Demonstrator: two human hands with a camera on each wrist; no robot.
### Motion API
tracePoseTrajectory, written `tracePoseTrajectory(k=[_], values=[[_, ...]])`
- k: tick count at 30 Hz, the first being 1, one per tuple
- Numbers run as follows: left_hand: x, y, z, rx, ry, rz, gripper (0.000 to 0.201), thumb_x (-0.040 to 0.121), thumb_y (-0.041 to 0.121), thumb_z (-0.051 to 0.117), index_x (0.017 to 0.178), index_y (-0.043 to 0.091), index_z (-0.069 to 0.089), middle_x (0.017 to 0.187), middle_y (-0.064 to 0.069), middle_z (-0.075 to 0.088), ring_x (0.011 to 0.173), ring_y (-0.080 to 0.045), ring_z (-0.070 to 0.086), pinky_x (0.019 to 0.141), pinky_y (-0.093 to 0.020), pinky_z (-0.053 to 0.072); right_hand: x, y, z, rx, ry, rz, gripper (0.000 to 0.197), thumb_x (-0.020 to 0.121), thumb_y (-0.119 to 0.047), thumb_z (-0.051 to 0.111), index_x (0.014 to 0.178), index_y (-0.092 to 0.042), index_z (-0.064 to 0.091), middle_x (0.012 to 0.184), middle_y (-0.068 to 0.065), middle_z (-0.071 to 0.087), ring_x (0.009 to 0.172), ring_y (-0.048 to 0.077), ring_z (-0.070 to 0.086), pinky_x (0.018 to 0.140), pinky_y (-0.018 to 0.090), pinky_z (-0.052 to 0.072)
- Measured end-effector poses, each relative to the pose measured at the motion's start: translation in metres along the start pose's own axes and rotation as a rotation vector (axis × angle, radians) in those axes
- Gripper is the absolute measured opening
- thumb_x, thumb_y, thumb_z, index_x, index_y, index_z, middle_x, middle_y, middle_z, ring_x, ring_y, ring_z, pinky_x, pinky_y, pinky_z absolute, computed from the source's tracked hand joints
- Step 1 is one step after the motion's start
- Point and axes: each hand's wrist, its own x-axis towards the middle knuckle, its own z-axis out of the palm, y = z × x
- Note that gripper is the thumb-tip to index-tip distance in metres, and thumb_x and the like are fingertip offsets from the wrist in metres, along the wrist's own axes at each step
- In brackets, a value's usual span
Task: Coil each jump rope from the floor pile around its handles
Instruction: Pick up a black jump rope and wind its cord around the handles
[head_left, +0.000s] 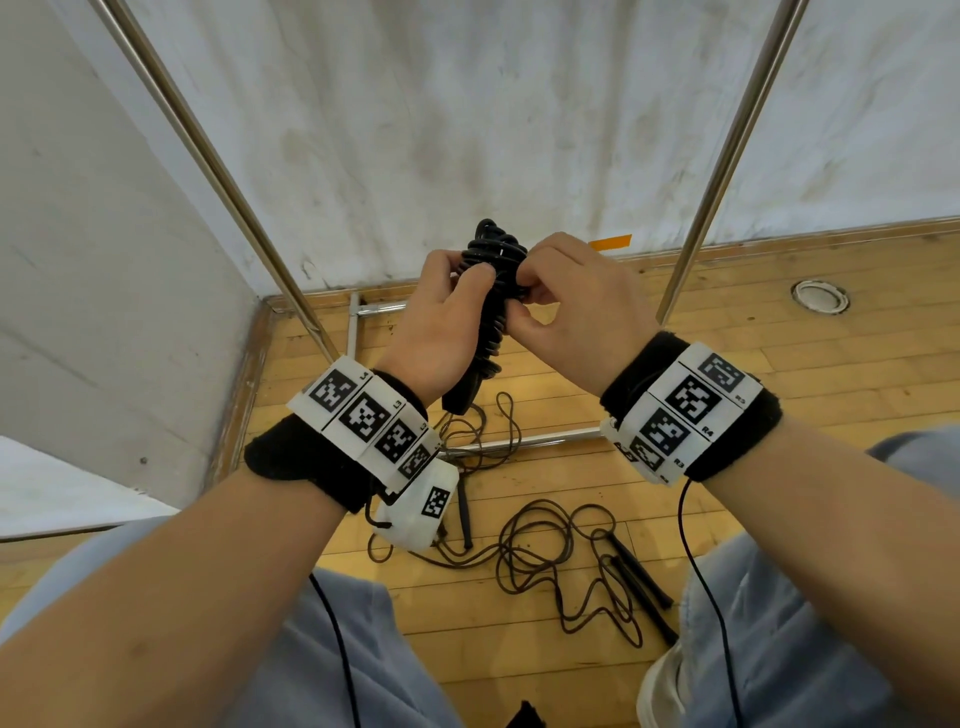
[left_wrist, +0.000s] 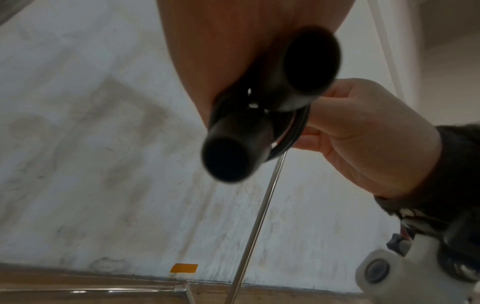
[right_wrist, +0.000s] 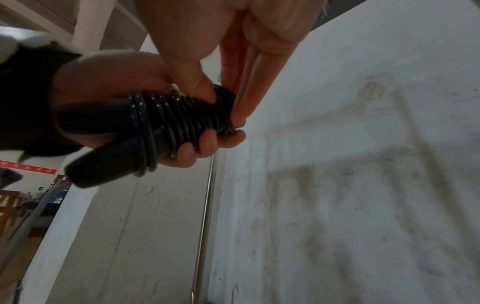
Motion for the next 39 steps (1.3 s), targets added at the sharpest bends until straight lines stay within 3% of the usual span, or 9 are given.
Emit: tracePoseTrajectory(k=[7, 13, 16, 20, 22, 25, 29, 33, 39], values=[[-0.002, 0.002, 0.005, -0.058, -0.055, -0.057, 0.008, 0.096, 0.027, 0.038, 0.100, 0.022, 0.043, 0.085, -0.012, 0.058, 0.057, -0.017, 0.061, 0.051, -0.033, 0.052, 0.002, 0.001, -0.002, -0.045, 0.053, 0.032, 0.008, 0.072, -0.008, 0.066, 0.074, -0.002, 0.062, 0.075, 0.009, 0.062, 0.056, 0.022, 0.059, 0.052, 0.022, 0.042], [0.000, 0.007, 0.007, -0.022, 0.016, 0.015, 0.012, 0.100, 0.021, 0.037, 0.111, 0.017, 0.035, 0.081, -0.006, 0.054, 0.051, -0.007, 0.057, 0.049, -0.032, 0.054, 0.003, 0.003, 0.000, 0.078, 0.044, 0.058, 0.009, 0.080, -0.008, 0.063, 0.087, -0.001, 0.065, 0.093, 0.011, 0.060, 0.073, 0.020, 0.059, 0.062, 0.033, 0.054], [0.001, 0.008, 0.006, 0.042, 0.043, 0.078, 0.015, 0.101, 0.022, 0.037, 0.115, 0.019, 0.032, 0.083, -0.003, 0.054, 0.054, -0.003, 0.056, 0.050, -0.030, 0.053, 0.004, 0.003, 0.000, 0.185, 0.075, 0.147, 0.010, 0.078, -0.007, 0.064, 0.088, -0.004, 0.068, 0.092, 0.008, 0.057, 0.076, 0.019, 0.058, 0.067, 0.033, 0.054], [0.001, 0.005, 0.004, 0.082, 0.049, 0.160, 0.019, 0.101, 0.019, 0.038, 0.117, 0.021, 0.027, 0.084, -0.002, 0.050, 0.062, -0.013, 0.051, 0.059, -0.044, 0.053, 0.008, 0.000, -0.001, 0.398, 0.054, 0.376, 0.009, 0.081, -0.014, 0.063, 0.082, -0.016, 0.072, 0.078, -0.008, 0.057, 0.072, 0.006, 0.056, 0.067, 0.019, 0.048], [0.000, 0.000, 0.003, 0.098, 0.026, 0.209, 0.025, 0.100, 0.020, 0.039, 0.120, 0.021, 0.024, 0.088, 0.001, 0.049, 0.064, -0.017, 0.049, 0.059, -0.047, 0.050, 0.008, -0.001, -0.003, 0.461, -0.007, 0.478, 0.010, 0.084, -0.021, 0.063, 0.079, -0.023, 0.072, 0.077, -0.007, 0.062, 0.074, 0.008, 0.059, 0.071, 0.025, 0.050], [-0.001, -0.006, 0.002, 0.176, -0.012, 0.263, 0.040, 0.093, 0.031, 0.040, 0.127, 0.019, 0.021, 0.092, 0.002, 0.050, 0.064, -0.012, 0.049, 0.059, -0.034, 0.045, 0.008, -0.005, -0.004, 0.607, -0.006, 0.634, 0.011, 0.085, -0.019, 0.065, 0.076, -0.024, 0.071, 0.073, -0.004, 0.068, 0.069, 0.016, 0.065, 0.071, 0.037, 0.058], [0.001, -0.013, 0.000, 0.304, -0.007, 0.350, 0.058, 0.091, 0.035, 0.038, 0.137, 0.007, 0.018, 0.101, -0.003, 0.048, 0.075, -0.006, 0.048, 0.068, -0.020, 0.039, 0.008, -0.009, -0.002, 0.893, -0.040, 0.804, 0.008, 0.085, -0.010, 0.065, 0.081, -0.013, 0.072, 0.068, 0.003, 0.066, 0.061, 0.014, 0.060, 0.069, 0.032, 0.058], [0.002, -0.014, -0.002, 0.371, 0.009, 0.371, 0.058, 0.092, 0.035, 0.037, 0.139, 0.005, 0.019, 0.101, -0.002, 0.050, 0.074, -0.005, 0.049, 0.065, -0.015, 0.038, 0.008, -0.009, 0.000, 1.031, -0.047, 0.910, 0.008, 0.085, -0.007, 0.064, 0.090, -0.001, 0.068, 0.067, 0.006, 0.059, 0.057, 0.016, 0.055, 0.062, 0.028, 0.053], [0.003, -0.015, 0.006, 0.396, 0.057, 0.352, 0.051, 0.093, 0.040, 0.036, 0.135, 0.013, 0.027, 0.085, 0.013, 0.052, 0.063, -0.002, 0.053, 0.058, -0.022, 0.039, 0.015, -0.008, 0.000, 1.081, 0.012, 1.016, 0.019, 0.085, -0.009, 0.054, 0.067, -0.008, 0.055, 0.053, 0.000, 0.047, 0.047, 0.014, 0.048, 0.050, 0.027, 0.045]])
